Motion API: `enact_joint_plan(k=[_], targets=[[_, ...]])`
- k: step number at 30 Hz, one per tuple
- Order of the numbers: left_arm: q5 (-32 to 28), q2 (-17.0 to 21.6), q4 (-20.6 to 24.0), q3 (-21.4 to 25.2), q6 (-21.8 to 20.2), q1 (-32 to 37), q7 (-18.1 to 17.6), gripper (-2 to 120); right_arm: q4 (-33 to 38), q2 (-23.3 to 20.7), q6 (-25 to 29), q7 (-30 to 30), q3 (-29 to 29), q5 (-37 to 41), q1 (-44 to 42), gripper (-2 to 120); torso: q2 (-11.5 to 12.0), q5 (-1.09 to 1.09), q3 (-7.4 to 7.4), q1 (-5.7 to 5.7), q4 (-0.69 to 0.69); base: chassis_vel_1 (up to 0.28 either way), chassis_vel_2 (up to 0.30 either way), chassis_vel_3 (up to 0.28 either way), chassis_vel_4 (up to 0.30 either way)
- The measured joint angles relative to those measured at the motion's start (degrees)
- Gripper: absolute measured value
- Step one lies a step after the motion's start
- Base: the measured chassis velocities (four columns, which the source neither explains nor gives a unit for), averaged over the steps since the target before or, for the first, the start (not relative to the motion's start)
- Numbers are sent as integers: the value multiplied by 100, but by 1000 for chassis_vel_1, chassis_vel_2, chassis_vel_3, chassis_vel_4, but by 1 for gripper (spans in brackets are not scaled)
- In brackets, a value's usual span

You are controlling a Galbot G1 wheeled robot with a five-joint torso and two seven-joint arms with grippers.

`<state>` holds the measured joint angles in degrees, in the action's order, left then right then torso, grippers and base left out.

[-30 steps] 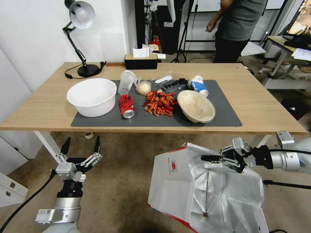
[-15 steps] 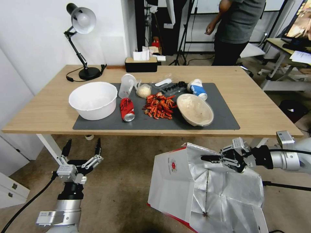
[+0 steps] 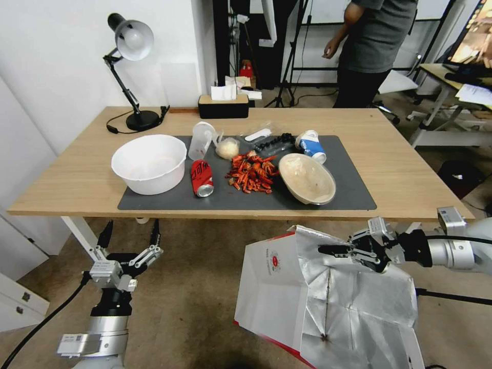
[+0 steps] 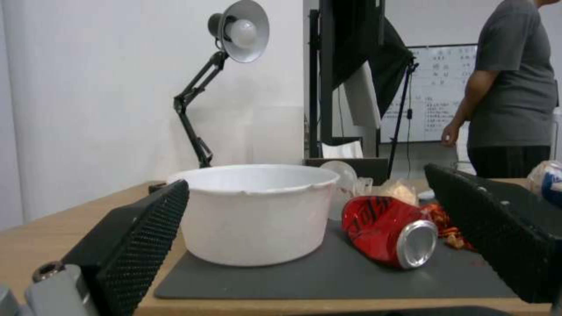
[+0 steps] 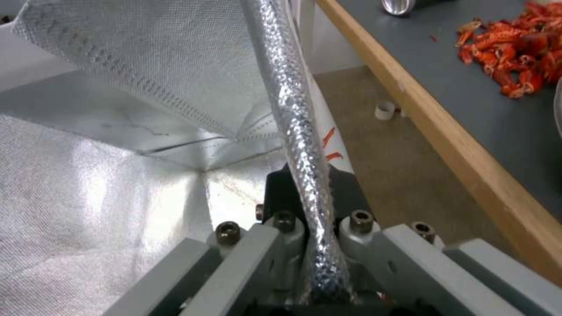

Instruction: Pick up the food delivery bag from the floor and place it on the table.

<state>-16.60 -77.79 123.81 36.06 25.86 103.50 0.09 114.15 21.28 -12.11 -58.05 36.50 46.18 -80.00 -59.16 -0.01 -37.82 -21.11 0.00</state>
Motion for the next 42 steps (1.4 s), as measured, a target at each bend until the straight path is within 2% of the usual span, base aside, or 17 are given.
enact_joint_plan(k=[3, 9, 11, 12, 18, 42], targets=[[-35, 11, 46, 19, 0, 1, 14, 100, 10, -2, 2, 7, 0, 11, -4, 0, -160, 1, -89, -70, 0, 0, 0, 0, 0], [0, -4, 47, 27, 38, -1, -7, 100, 20, -6, 3, 11, 3, 16, -7, 0, -316, 0, -180, -138, 0, 0, 0, 0, 0], [44, -9, 53, 36, 44, 5, 101, 100, 20, -6, 4, 11, 4, 16, -10, 0, -346, 0, -196, -152, 0, 0, 0, 0, 0], [123, -21, 142, 40, -64, 60, 264, 100, 17, -6, 5, 11, 4, 16, -12, 0, -372, 0, -212, -163, 0, 0, 0, 0, 0], [139, -50, 181, 53, -57, 63, 350, 100, 14, -15, 5, 8, 12, 16, -13, 0, -389, 1, -220, -169, -1, 0, 0, 0, 0], [30, -43, 353, 130, -55, 218, 250, 100, 177, -4, 23, 94, 108, 192, -31, 0, -334, 1, -190, -146, 0, 0, 0, 0, 0]])
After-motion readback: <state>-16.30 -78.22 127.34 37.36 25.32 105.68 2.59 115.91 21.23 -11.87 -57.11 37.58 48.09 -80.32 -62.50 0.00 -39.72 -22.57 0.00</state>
